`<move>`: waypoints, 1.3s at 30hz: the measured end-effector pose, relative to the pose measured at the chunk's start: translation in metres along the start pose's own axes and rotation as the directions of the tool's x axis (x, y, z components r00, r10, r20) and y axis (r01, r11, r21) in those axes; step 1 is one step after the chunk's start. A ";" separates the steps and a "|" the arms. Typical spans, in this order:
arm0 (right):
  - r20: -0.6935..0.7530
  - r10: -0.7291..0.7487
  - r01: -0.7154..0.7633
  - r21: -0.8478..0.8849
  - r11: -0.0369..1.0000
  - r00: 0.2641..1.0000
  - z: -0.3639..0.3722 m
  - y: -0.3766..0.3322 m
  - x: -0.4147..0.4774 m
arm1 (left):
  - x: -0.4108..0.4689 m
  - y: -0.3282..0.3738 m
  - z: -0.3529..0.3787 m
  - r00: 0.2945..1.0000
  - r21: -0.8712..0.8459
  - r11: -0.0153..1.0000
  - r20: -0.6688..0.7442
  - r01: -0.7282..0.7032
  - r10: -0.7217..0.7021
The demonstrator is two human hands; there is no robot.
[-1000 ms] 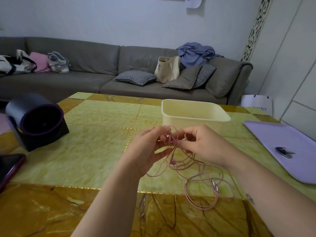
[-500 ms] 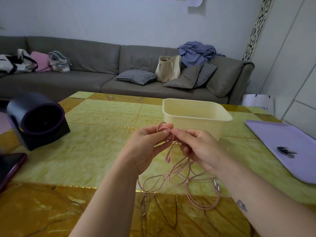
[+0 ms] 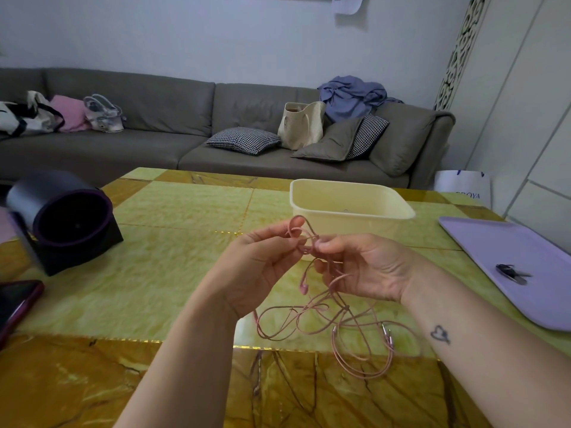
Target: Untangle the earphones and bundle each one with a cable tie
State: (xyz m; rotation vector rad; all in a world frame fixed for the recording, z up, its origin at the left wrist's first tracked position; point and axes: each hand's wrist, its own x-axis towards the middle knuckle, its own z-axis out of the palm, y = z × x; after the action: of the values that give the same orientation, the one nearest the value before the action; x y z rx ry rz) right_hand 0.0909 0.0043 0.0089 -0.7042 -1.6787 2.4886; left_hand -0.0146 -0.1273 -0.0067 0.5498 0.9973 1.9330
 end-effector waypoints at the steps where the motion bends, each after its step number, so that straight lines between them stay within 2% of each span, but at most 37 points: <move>1: -0.006 -0.010 0.010 -0.014 1.000 1.000 0.000 0.000 0.000 | 0.000 0.000 -0.001 1.000 0.005 1.000 0.012 0.000 0.000; 4: -0.054 -0.086 0.079 -0.129 0.988 0.995 0.001 -0.001 0.001 | 0.000 0.000 -0.003 1.000 0.049 0.999 0.010 -0.011 0.011; 7: -0.127 -0.209 0.149 -0.371 0.917 0.970 0.004 0.002 0.001 | 0.001 -0.002 -0.002 0.999 0.089 0.996 -0.002 -0.032 0.032; 10: -0.093 -0.340 0.240 -0.539 0.807 0.936 0.008 0.004 0.000 | 0.003 -0.004 0.000 0.998 0.095 0.994 -0.039 -0.050 0.054; 13: -0.040 -0.389 0.291 -0.594 0.750 0.920 0.011 0.004 -0.001 | 0.006 -0.006 -0.002 0.993 0.139 0.989 -0.090 -0.059 0.072; 15: -0.042 -0.390 0.293 -0.588 0.754 0.920 0.010 0.005 0.000 | 0.007 -0.010 -0.003 0.989 0.235 0.971 -0.119 -0.052 0.082; 17: -0.065 -0.361 0.276 -0.525 0.805 0.930 0.009 0.007 0.002 | 0.007 -0.012 -0.005 0.989 0.318 0.948 -0.123 -0.033 0.075; 19: -0.095 -0.313 0.243 -0.437 0.866 0.945 0.007 0.010 0.005 | 0.007 -0.014 -0.005 0.991 0.392 0.920 -0.118 -0.013 0.064; 22: -0.115 -0.243 0.207 -0.261 0.943 0.963 0.006 0.011 0.008 | 0.008 -0.017 -0.006 0.977 0.530 0.848 -0.172 -0.014 0.123; 24: -0.117 -0.223 0.196 -0.209 0.958 0.968 0.005 0.011 0.009 | 0.008 -0.017 -0.005 0.976 0.517 0.856 -0.179 -0.017 0.127; 25: -0.122 -0.234 0.200 -0.238 0.950 0.965 0.004 0.011 0.009 | 0.008 -0.018 -0.004 0.979 0.480 0.877 -0.172 -0.014 0.109; 27: -0.122 -0.296 0.225 -0.401 0.888 0.947 0.000 0.011 0.009 | 0.008 -0.016 -0.003 0.986 0.385 0.923 -0.153 -0.002 0.065; 30: -0.046 -0.415 0.268 -0.698 0.664 0.909 -0.002 0.008 0.003 | 0.008 -0.013 -0.004 0.991 0.316 0.949 -0.131 0.003 0.041; 35: 0.070 -0.494 0.289 -0.878 0.382 0.866 -0.003 0.008 0.003 | 0.008 -0.012 -0.007 0.990 0.445 0.895 -0.131 0.014 0.049; 37: 0.093 -0.472 0.288 -0.888 0.360 0.877 -0.004 0.007 0.002 | 0.006 -0.007 -0.010 0.995 0.507 0.861 -0.094 0.031 0.019; 39: 0.068 -0.425 0.281 -0.841 0.462 0.903 -0.008 0.003 0.001 | 0.003 -0.002 -0.014 0.998 0.526 0.849 -0.058 0.058 -0.032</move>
State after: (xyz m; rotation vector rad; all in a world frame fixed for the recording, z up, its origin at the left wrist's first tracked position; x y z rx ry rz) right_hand 0.0934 0.0098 0.0031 -0.4564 -2.5996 1.1807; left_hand -0.0253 -0.1299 -0.0165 0.7804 1.5764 1.6234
